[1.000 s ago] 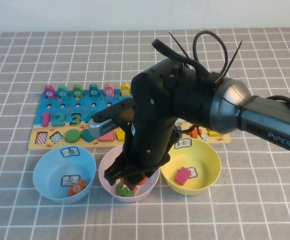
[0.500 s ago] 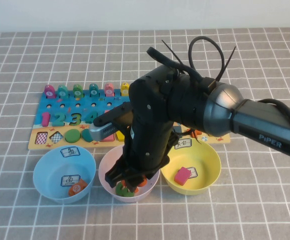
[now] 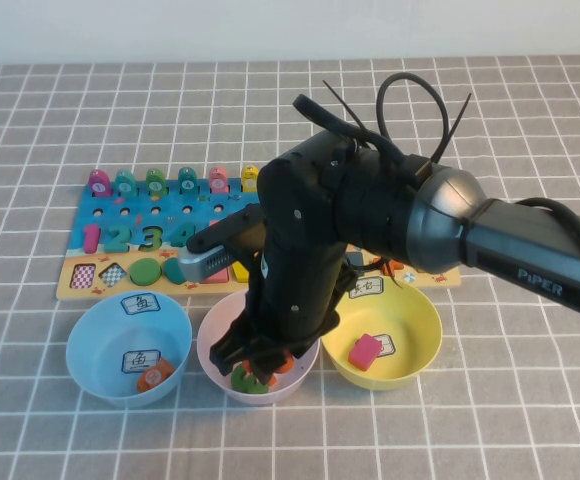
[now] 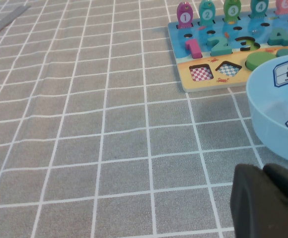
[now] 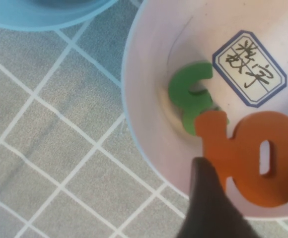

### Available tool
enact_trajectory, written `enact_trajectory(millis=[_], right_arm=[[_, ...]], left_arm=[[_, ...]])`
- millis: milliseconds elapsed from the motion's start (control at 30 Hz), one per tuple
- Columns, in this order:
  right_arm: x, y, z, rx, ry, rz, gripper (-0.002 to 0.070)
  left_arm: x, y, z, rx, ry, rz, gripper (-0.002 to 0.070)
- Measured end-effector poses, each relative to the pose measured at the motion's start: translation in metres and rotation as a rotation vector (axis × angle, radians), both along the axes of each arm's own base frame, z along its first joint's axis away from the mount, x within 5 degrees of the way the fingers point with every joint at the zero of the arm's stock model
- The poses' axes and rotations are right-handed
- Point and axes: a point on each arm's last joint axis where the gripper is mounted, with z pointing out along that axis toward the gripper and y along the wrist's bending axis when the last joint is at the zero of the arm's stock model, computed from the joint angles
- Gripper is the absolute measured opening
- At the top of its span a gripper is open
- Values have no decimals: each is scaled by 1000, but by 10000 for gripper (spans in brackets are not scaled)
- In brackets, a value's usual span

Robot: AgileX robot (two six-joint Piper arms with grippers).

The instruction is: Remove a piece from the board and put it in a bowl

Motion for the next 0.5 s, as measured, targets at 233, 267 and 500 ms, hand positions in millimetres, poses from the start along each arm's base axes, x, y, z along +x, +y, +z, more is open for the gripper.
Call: enact_trajectory(millis=[233, 267, 500], right_arm=[[0, 0, 0, 3, -2, 0, 386], [0, 0, 0, 3, -2, 0, 405], [1, 1, 0, 8, -10, 0, 455]], left_arm=[[0, 0, 0, 0, 0, 0, 0], [0, 0, 0, 0, 0, 0, 0], [0, 0, 0, 0, 0, 0, -1]])
